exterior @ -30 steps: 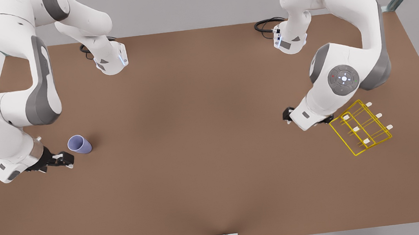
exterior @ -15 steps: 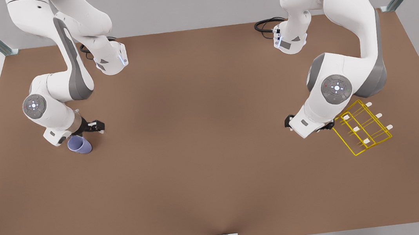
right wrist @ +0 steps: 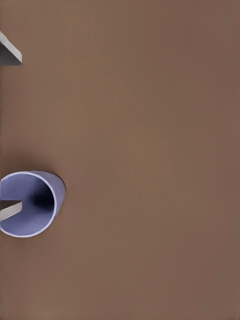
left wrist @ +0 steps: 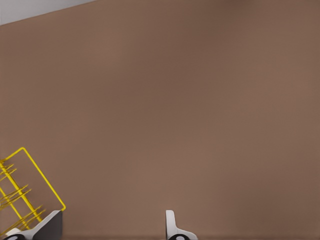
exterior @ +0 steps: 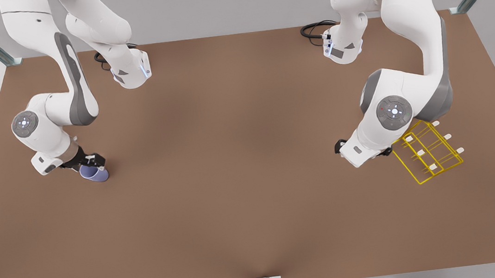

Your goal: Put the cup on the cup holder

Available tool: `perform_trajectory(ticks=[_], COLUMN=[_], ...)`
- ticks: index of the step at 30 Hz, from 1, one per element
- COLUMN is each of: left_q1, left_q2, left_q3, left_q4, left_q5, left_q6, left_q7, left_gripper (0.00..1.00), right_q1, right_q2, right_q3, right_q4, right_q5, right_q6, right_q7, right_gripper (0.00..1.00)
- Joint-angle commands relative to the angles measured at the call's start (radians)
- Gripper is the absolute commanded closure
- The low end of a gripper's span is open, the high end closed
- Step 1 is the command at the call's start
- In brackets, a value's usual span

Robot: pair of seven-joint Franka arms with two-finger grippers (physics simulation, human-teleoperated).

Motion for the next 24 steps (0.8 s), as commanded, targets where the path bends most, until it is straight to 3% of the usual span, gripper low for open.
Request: perform_trajectory(ticks=[1,10,14,24], left_q1=[0.0,-0.005,-0.006,-0.014], left_q2=[-0.001,-0.001,0.001,0.002], left_q3=[0.0,0.0,0.0,0.0], left_q4=[0.0,-0.001,-0.001,-0.003], left_q5=[0.001,0.001,0.002,0.002], left_q6=[0.001,0.001,0.001,-0.001], left_q7=[-0.018,-0.026,-0.026,-0.044], left_gripper=[0.0,0.0,0.0,0.0], right_q1=[0.111,0.114,0.019,0.008], right_q2=[0.006,-0.003,0.019,0.115], right_q3=[0.002,0.013,0.015,0.018], right_q4=[-0.01,-0.082,-0.079,-0.004], right_q5=[-0.006,-0.006,-0.064,-0.069], right_q6=[0.068,0.131,0.128,0.13], right_q7=[-0.023,-0.022,-0.08,-0.088], right_gripper=[0.0,0.0,0.0,0.0])
